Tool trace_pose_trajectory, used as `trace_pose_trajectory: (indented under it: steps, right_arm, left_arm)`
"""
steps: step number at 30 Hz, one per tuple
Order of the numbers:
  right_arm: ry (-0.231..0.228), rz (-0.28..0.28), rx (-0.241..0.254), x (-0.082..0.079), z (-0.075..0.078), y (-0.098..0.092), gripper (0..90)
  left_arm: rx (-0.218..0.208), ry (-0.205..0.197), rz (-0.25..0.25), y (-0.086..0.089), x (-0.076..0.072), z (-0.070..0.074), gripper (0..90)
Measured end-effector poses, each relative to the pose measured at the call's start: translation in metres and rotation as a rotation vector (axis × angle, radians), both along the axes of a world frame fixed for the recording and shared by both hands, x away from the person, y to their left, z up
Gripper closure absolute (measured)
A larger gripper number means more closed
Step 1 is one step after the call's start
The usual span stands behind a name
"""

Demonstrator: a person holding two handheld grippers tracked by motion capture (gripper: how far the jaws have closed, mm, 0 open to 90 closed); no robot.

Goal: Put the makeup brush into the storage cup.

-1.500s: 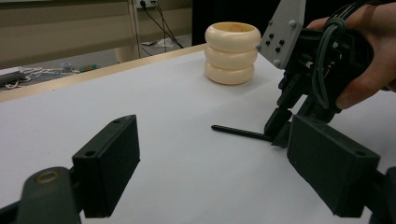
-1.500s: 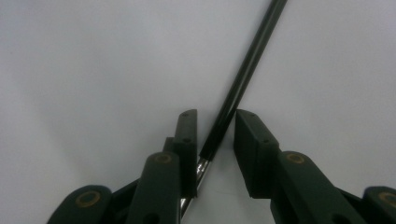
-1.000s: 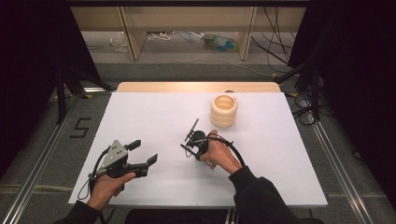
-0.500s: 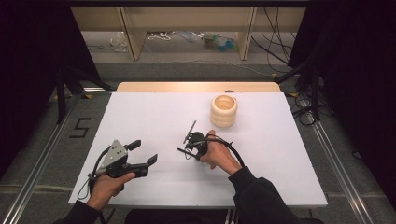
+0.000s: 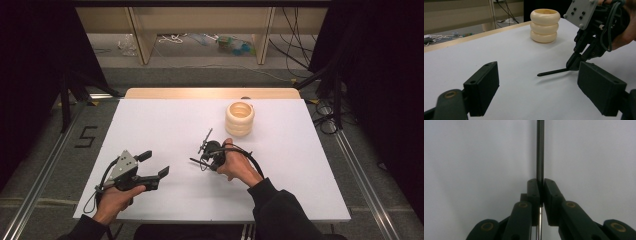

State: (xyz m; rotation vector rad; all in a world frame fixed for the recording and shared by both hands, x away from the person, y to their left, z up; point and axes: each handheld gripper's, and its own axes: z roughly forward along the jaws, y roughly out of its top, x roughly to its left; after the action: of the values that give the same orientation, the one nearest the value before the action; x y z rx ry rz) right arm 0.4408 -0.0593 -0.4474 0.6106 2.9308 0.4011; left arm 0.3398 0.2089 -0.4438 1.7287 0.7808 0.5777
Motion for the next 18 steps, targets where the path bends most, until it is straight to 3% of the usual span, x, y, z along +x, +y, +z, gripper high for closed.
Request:
trace_pose_trajectory:
  steps: [11,18]
  right_arm:
    - [-0.031,0.061,0.023,-0.010,0.015,-0.002,84.2]
    - [-0.042,0.129,0.034,-0.021,0.023,-0.001,84.2]
  left_arm:
    - [0.007,0.017,-0.002,-0.002,0.000,-0.002,17.1]
    - [0.023,0.063,-0.067,-0.010,0.007,-0.001,18.0]
